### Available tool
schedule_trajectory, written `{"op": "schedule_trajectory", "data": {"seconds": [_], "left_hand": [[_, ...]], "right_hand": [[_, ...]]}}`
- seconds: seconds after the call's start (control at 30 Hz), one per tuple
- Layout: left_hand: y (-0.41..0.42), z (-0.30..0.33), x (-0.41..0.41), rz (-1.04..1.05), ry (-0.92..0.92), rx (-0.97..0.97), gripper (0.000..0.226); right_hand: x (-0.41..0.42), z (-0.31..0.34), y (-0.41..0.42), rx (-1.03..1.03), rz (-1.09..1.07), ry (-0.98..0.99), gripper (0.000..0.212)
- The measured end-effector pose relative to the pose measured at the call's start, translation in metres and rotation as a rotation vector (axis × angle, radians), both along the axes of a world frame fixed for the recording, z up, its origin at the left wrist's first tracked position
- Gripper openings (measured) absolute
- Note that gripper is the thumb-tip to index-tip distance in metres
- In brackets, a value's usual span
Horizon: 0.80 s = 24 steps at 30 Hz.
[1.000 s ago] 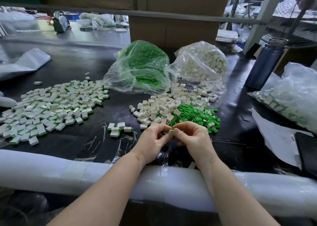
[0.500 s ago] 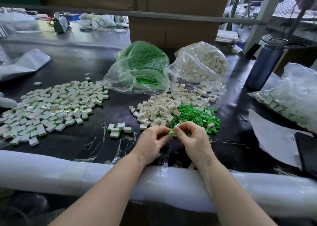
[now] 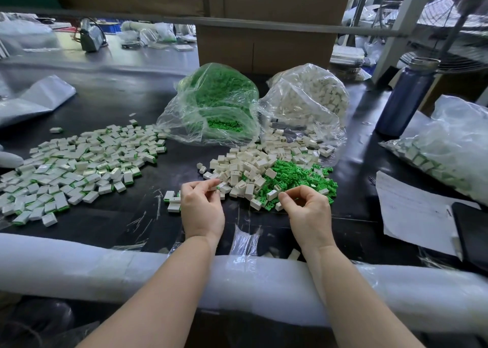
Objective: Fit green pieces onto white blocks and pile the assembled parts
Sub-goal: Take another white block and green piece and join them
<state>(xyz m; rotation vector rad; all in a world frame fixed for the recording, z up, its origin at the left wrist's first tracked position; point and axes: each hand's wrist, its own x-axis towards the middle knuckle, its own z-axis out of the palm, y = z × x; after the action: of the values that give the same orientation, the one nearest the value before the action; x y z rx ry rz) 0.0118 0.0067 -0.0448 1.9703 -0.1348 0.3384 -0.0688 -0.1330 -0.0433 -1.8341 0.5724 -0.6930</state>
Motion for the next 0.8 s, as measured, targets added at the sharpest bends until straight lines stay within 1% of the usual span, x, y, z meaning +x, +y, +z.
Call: {"op": "schedule_trajectory", "data": {"seconds": [0.13,0.23,0.37,0.53,0.63,0.73,0.77,0.8], "left_hand": [[0.0003,-0.002,0.0017,0.031,0.043,0.055,0.031],[0.0,-0.0029,0.0017,0.046,0.094,0.175,0.035],[-0.0013,-0.0023,0.0,0.039,0.175,0.309,0.033],[-0.0035,-0.0006,-0.0012,0.004,0.171,0.452,0.035],[-0.0037,-0.0017,-0.0018,-0.033,0.169,0.512,0.04],[-0.0035,-0.0036,-0.0023,-0.048,0.157,0.532,0.038],[-0.0035,-0.0041,-0.0023,-0.048,0.152,0.53,0.037],[-0.0036,-0.0046,-0.0022,-0.047,0.149,0.522,0.037]], "right_hand": [[-0.0002,-0.0006,-0.0024,-0.037,-0.056,0.036,0.019],[0.0002,-0.0011,-0.0028,-0.058,-0.06,0.061,0.016],[-0.0001,-0.0008,-0.0027,-0.081,-0.052,0.09,0.015],[-0.0003,-0.0008,-0.0019,-0.127,-0.05,0.131,0.015],[-0.0002,-0.0007,-0.0007,-0.203,-0.029,0.162,0.013],[0.0,-0.0013,0.0015,-0.312,0.017,0.204,0.003],[0.0,-0.0015,0.0024,-0.358,0.031,0.224,0.003],[0.0002,-0.0023,0.003,-0.407,0.043,0.247,0.008]]}}
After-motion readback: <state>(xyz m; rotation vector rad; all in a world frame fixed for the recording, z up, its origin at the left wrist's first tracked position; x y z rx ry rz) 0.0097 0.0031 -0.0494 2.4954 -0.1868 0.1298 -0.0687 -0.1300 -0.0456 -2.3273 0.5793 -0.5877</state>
